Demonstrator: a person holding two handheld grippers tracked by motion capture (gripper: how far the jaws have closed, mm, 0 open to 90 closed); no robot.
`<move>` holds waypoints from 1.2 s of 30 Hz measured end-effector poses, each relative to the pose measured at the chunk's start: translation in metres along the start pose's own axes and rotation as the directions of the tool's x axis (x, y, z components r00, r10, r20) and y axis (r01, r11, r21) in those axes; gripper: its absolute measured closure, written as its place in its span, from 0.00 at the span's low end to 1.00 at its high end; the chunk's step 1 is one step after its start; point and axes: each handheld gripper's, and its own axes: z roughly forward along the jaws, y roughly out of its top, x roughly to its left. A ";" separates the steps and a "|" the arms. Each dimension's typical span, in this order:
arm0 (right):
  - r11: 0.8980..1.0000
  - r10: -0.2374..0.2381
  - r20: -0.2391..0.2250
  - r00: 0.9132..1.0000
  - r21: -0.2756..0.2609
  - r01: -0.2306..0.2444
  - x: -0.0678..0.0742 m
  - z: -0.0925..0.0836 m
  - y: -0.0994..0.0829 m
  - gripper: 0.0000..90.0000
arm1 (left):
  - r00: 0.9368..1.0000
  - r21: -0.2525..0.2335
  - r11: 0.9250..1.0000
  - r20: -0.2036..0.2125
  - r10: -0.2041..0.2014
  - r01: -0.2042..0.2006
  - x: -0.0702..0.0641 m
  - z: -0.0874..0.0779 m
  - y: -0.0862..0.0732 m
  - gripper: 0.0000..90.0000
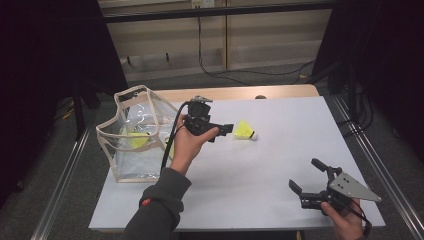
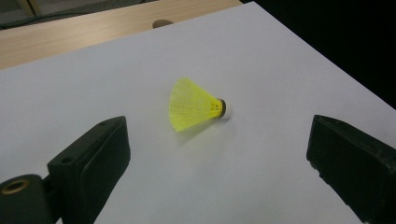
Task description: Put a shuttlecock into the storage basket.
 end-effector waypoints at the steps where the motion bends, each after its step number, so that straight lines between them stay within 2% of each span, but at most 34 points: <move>1: 1.000 0.000 0.000 1.000 0.000 0.000 0.000 0.000 0.000 0.01 | 1.000 0.001 1.000 0.000 0.001 -0.001 0.000 0.002 -0.001 0.07; 11: 1.000 0.000 -0.001 1.000 -0.001 0.000 0.000 0.000 0.000 0.01 | 1.000 0.004 1.000 -0.006 0.007 -0.007 -0.003 0.018 -0.006 0.07; 15: 1.000 -0.001 -0.004 1.000 -0.003 0.000 0.000 0.000 0.000 0.01 | 1.000 0.020 1.000 0.000 0.016 -0.016 -0.001 0.026 -0.009 0.07; 18: 1.000 -0.001 -0.002 1.000 -0.003 0.001 0.000 0.000 0.000 0.01 | 1.000 0.018 1.000 -0.003 0.009 -0.009 -0.001 0.031 -0.010 0.07; 24: 1.000 0.002 0.001 1.000 -0.004 -0.002 0.000 0.000 0.000 0.01 | 0.999 0.031 0.999 -0.007 0.032 -0.032 0.001 0.039 -0.012 0.07; 27: 1.000 0.004 0.000 1.000 -0.003 -0.004 0.000 0.000 0.000 0.01 | 1.000 0.028 0.999 -0.003 0.019 -0.019 0.003 0.043 -0.014 0.07; 30: 1.000 0.003 0.000 1.000 -0.002 -0.003 0.000 0.000 0.000 0.01 | 1.000 0.030 0.999 0.004 0.031 -0.031 0.004 0.046 -0.016 0.07; 36: 1.000 0.003 0.001 1.000 -0.004 -0.003 -0.001 0.000 0.000 0.01 | 1.000 0.033 0.999 0.006 0.030 -0.030 0.004 0.054 -0.018 0.07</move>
